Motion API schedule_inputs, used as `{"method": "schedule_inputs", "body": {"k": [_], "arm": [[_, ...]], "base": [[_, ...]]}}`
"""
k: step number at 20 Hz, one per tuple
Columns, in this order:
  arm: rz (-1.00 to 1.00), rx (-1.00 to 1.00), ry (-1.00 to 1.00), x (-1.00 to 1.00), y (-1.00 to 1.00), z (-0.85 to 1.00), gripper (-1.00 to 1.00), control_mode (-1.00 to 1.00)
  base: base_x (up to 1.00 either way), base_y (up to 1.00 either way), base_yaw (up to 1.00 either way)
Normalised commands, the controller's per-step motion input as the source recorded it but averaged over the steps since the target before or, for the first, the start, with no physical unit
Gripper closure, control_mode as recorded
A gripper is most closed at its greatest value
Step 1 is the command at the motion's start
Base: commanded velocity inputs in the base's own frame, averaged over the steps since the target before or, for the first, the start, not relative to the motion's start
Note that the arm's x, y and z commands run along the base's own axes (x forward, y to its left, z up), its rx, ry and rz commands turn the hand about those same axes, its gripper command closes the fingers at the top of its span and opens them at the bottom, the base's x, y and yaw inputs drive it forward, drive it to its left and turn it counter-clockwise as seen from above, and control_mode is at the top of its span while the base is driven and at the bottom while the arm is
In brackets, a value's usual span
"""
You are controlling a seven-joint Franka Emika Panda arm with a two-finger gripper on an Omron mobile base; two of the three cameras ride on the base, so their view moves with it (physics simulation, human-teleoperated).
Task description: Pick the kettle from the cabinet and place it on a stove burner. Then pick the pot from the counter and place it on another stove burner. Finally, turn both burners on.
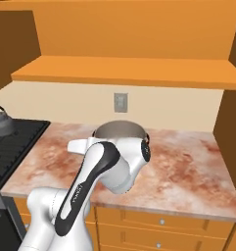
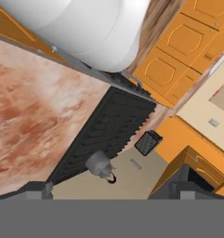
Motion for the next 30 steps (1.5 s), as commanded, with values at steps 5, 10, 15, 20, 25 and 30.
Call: {"method": "schedule_inputs", "body": {"k": [5,10,15,20,25,30], "arm": [[0.00,0.00,0.01,0.17,0.00,-0.03,-1.00,-1.00],[0.04,0.00,0.00,0.40,-0.07,-0.02,-1.00,-1.00],[0.15,0.00,0.00,0.36,-0.15,0.00,-1.00,-1.00],[0.18,-0.02,0.00,0.36,-0.32,0.00,-1.00,-1.00],[0.22,-0.08,0.00,0.30,-0.28,0.08,-1.00,-1.00],[0.20,-0.09,-0.05,0.14,-0.10,0.00,-1.00,-1.00]], "base": [[0.22,-0.05,0.03],[0.00,0.00,0.00],[0.00,0.00,0.00],[0.00,0.00,0.00],[0.00,0.00,0.00],[0.00,0.00,0.00]]}}
